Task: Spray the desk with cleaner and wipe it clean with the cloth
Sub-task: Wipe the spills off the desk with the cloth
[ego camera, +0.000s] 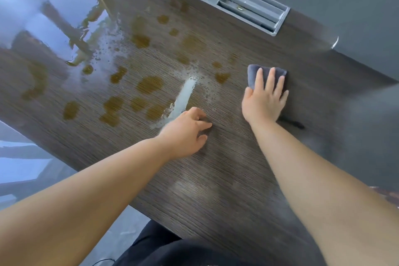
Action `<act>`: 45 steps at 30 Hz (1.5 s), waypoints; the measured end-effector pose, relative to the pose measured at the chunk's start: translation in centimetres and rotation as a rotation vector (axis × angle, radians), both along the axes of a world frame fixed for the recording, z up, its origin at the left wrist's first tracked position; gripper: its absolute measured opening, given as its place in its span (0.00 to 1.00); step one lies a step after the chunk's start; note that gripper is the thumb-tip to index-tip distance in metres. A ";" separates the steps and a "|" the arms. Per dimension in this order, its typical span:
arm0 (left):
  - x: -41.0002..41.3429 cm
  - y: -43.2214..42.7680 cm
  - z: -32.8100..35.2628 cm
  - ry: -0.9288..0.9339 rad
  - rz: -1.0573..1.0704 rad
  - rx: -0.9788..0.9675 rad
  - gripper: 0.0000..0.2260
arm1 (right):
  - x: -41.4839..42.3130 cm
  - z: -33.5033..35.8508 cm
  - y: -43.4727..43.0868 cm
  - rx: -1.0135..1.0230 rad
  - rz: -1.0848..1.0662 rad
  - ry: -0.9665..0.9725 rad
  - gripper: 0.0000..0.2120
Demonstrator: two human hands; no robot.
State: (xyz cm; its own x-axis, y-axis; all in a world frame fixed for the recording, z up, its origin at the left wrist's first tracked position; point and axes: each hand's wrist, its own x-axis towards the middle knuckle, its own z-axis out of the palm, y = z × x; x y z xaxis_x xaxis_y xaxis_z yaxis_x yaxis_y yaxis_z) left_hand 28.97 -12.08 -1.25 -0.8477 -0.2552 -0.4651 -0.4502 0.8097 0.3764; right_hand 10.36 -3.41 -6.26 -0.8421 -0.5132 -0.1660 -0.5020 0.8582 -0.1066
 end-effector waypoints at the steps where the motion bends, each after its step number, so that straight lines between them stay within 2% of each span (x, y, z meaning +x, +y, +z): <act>1: -0.1 -0.4 0.1 0.025 0.028 -0.015 0.20 | 1.0 0.1 -0.7 0.014 0.016 -0.022 0.27; 3: -0.3 -1.4 0.4 0.037 0.058 -0.108 0.22 | 2.6 -0.2 0.3 0.040 0.254 -0.023 0.27; 5: -0.7 -2.3 0.5 -0.004 0.045 -0.181 0.29 | 3.1 0.0 3.3 0.031 0.551 -0.002 0.27; 6: -0.9 -2.5 0.4 -0.033 0.027 -0.196 0.33 | 2.6 0.1 4.7 0.033 0.629 0.000 0.27; 7: -1.0 -2.8 0.4 -0.056 0.006 -0.200 0.35 | 1.5 0.2 5.4 0.041 0.638 -0.003 0.27; 9: -1.2 -3.0 0.3 -0.074 -0.023 -0.181 0.38 | -0.7 0.3 4.4 0.066 0.496 0.000 0.27; 12: -1.1 -3.0 -0.2 -0.078 -0.028 -0.161 0.38 | -2.0 0.2 -1.6 0.085 0.201 -0.003 0.26; 14: -1.1 -3.0 -0.4 -0.076 -0.029 -0.173 0.38 | -1.4 0.3 -5.2 0.058 0.143 -0.007 0.26; 16: -1.1 -3.1 -0.5 -0.079 -0.031 -0.177 0.38 | -0.2 0.2 -5.8 0.054 0.258 -0.019 0.26; 19: -1.0 -3.1 -0.5 -0.081 -0.047 -0.179 0.38 | 0.8 0.1 -1.6 0.027 0.606 -0.005 0.26; 21: -1.0 -3.2 -0.6 -0.078 -0.052 -0.171 0.38 | -0.6 0.3 0.8 0.035 0.697 -0.016 0.27; 23: -0.9 -3.3 -0.7 -0.074 -0.051 -0.152 0.38 | -2.6 0.1 0.7 0.067 0.563 0.001 0.25; 26: -0.9 -3.4 -0.8 -0.071 -0.041 -0.147 0.38 | -2.8 0.0 -3.5 0.042 0.164 0.020 0.25; 28: -0.9 -3.4 -0.9 -0.074 -0.041 -0.150 0.38 | -1.2 0.2 -6.1 0.021 0.062 0.014 0.25; 30: -0.9 -3.4 -0.8 -0.071 -0.034 -0.154 0.38 | 0.9 -0.1 -5.9 0.018 0.244 0.032 0.26; 33: -0.9 -3.3 -0.8 -0.065 -0.033 -0.161 0.38 | 2.1 -0.2 -0.5 -0.015 0.694 0.042 0.25; 35: -0.9 -3.3 -0.7 -0.056 -0.033 -0.159 0.38 | 0.1 -0.4 2.9 -0.035 0.762 0.080 0.25; 36: -0.9 -3.3 -0.6 -0.053 -0.033 -0.156 0.38 | -1.2 -0.6 3.7 -0.041 0.695 0.106 0.25; 38: -0.8 -3.2 -0.5 -0.052 -0.037 -0.160 0.38 | -2.0 -0.4 3.3 -0.017 0.417 0.092 0.24; 40: -0.9 -3.4 -0.5 -0.057 -0.033 -0.164 0.38 | -0.2 -0.6 0.8 -0.038 0.107 0.084 0.25; 41: -0.9 -3.3 -0.6 -0.061 -0.030 -0.164 0.38 | 1.7 -0.4 -0.1 -0.040 0.041 0.078 0.25; 42: -0.9 -3.3 -0.6 -0.060 -0.024 -0.168 0.39 | 3.6 -0.3 -0.3 -0.061 0.076 0.092 0.25; 43: -1.0 -3.3 -0.6 -0.058 -0.016 -0.170 0.39 | 5.4 -0.5 0.2 -0.082 0.206 0.111 0.26; 45: -0.9 -3.3 -0.5 -0.036 0.010 -0.151 0.37 | 7.1 -0.9 3.7 -0.070 0.589 0.102 0.25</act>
